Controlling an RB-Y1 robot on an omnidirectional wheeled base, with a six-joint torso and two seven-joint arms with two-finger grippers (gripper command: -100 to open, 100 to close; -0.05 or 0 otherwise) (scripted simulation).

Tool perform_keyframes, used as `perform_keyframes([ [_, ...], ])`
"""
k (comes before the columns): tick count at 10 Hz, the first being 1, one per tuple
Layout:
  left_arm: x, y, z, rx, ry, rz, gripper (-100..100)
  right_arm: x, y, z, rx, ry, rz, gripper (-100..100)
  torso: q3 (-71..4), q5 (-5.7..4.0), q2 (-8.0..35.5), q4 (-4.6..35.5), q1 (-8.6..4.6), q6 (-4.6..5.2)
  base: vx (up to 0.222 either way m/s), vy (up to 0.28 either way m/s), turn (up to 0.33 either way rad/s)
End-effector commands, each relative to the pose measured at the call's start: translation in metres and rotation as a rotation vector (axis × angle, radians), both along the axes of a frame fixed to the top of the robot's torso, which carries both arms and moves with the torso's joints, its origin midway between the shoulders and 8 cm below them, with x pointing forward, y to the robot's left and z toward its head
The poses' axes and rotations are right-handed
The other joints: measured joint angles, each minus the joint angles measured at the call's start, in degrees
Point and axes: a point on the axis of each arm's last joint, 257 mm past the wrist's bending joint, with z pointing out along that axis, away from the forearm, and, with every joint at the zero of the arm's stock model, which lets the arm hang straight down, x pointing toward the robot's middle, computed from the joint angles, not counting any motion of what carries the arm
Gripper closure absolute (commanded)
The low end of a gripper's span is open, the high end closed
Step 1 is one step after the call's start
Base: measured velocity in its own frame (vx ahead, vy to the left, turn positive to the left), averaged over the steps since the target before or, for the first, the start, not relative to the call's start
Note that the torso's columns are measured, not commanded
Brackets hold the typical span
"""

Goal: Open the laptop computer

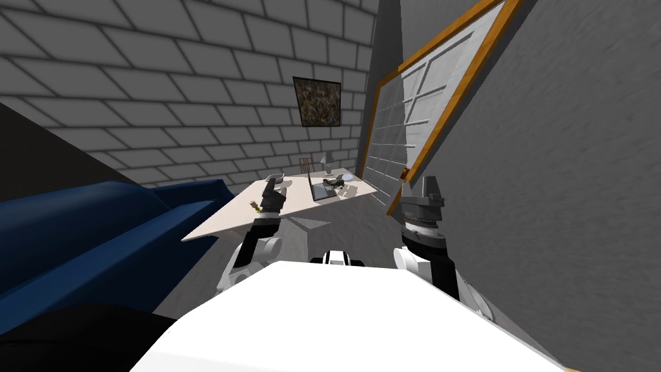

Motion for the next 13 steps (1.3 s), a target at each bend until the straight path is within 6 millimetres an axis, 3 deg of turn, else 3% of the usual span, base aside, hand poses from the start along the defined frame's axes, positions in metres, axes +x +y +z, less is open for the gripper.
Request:
perform_keyframes([
  [1, 0.010, 0.009, -0.012, 0.009, 0.061, 0.028, -100, 0.000, 0.000, 0.000, 0.000, 0.000, 0.000, 0, 0.0, 0.00, 0.0, 0.0, 0.01, 0.00, 0.063, -0.042, 0.003],
  [13, 0.042, 0.050, -0.075, 0.041, 0.339, 0.151, -100, 0.000, 0.000, 0.000, 0.000, 0.000, 0.000, 0, -0.1, 0.00, -0.1, 0.0, 0.01, 0.00, 0.084, -0.057, 0.003],
])
